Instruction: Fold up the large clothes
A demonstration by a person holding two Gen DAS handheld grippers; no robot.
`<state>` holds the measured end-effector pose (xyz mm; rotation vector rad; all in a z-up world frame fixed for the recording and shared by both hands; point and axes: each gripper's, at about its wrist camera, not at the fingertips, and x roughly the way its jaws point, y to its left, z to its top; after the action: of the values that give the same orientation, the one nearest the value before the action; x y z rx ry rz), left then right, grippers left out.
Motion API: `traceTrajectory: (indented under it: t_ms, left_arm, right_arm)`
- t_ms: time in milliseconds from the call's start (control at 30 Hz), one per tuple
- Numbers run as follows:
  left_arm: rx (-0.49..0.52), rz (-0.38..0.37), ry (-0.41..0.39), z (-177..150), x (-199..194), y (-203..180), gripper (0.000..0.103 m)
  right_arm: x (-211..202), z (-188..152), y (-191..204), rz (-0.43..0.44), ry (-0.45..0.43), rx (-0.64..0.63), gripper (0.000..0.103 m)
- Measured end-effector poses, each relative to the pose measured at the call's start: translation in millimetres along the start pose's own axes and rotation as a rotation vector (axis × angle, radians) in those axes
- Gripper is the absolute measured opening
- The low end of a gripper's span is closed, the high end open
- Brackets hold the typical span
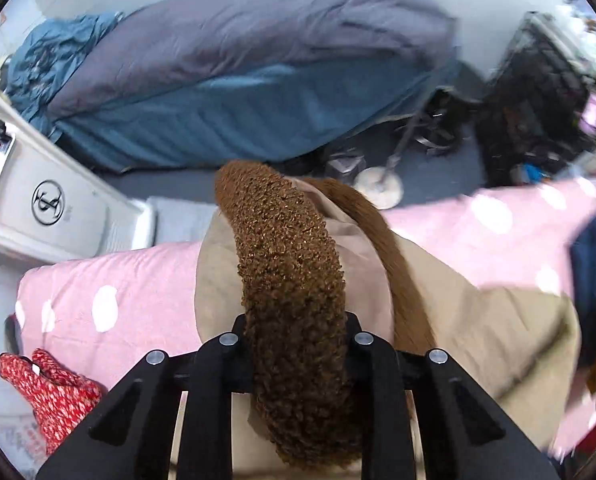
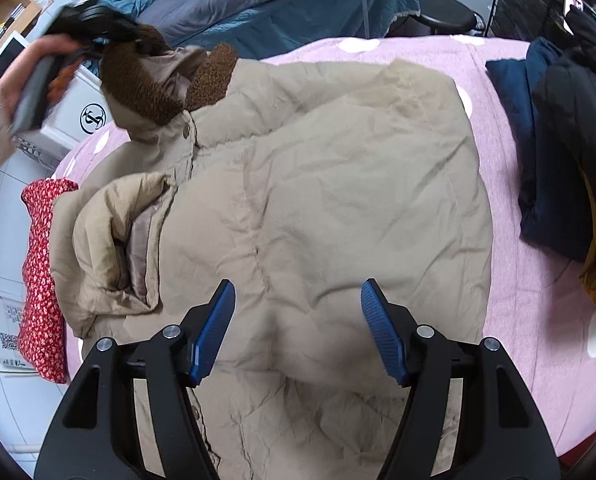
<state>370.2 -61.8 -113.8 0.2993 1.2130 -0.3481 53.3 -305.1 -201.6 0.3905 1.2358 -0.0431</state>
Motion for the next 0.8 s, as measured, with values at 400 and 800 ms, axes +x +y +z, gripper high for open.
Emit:
traceTrajectory:
  t_ms: [400, 800]
  left_arm:
    - [0.086, -0.039, -0.017, -212, -49, 6, 0.020]
    - [-0.020, -0.040, -0.040, -221, -41, 7, 0.020]
  right_arm:
    - [0, 13, 11, 0.045, 0.004, -0.048, 0.066]
    - [30, 161, 84, 0.288, -0.003, -0.009, 0.066]
